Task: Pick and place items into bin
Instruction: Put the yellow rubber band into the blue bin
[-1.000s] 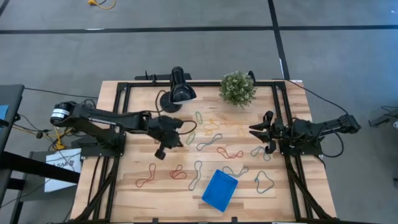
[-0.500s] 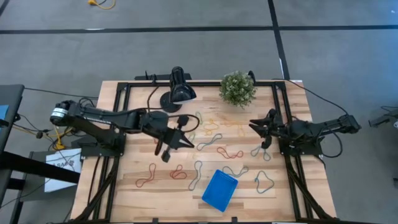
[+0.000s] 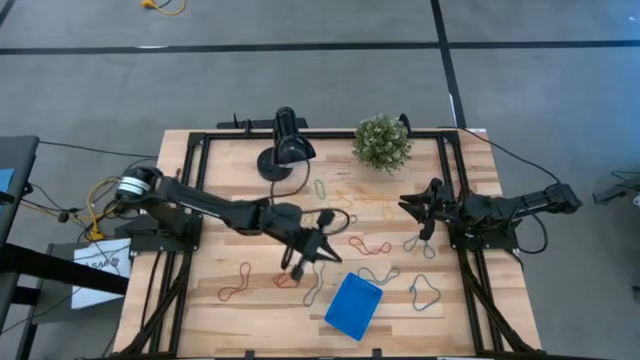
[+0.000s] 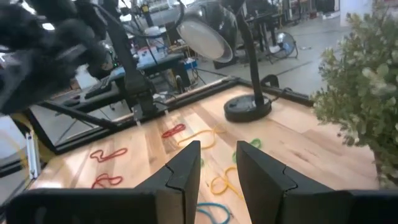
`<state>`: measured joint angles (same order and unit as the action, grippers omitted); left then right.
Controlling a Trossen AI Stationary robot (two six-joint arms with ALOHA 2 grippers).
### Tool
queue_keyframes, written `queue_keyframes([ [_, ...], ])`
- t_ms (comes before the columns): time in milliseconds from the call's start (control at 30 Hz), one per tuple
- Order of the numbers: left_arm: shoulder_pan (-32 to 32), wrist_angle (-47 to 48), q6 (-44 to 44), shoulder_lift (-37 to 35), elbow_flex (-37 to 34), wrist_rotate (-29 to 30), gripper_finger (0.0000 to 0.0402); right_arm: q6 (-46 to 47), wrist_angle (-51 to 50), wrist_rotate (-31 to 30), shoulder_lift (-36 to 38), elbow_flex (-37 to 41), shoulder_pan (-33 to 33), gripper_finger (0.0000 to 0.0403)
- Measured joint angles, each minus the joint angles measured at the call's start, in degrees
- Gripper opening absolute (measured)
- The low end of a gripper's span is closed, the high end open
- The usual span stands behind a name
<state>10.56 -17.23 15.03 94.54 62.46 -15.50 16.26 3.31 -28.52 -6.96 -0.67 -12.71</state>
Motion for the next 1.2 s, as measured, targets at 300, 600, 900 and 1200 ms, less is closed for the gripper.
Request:
queue_keyframes([
  [300, 2.0, -7.0, -1.7, 5.4, 0.0, -1.9, 0.0, 0.8, 0.0, 0.0, -3.0, 0.0, 0.0, 0.0098],
  [600, 2.0, -10.6, -1.6, 5.9, 0.1, -2.0, 0.0, 3.3, 0.0, 0.0, -4.7, 0.0, 0.0, 0.0098],
  [900, 2.1, -10.8, -1.7, 5.9, 0.1, -2.0, 0.0, 3.3, 0.0, 0.0, -5.1, 0.0, 0.0, 0.0098],
  [1200, 2.3, -13.1, -1.9, 6.6, 0.1, -2.0, 0.0, 3.3, -0.1, 0.0, -5.1, 0.0, 0.0, 0.0098],
])
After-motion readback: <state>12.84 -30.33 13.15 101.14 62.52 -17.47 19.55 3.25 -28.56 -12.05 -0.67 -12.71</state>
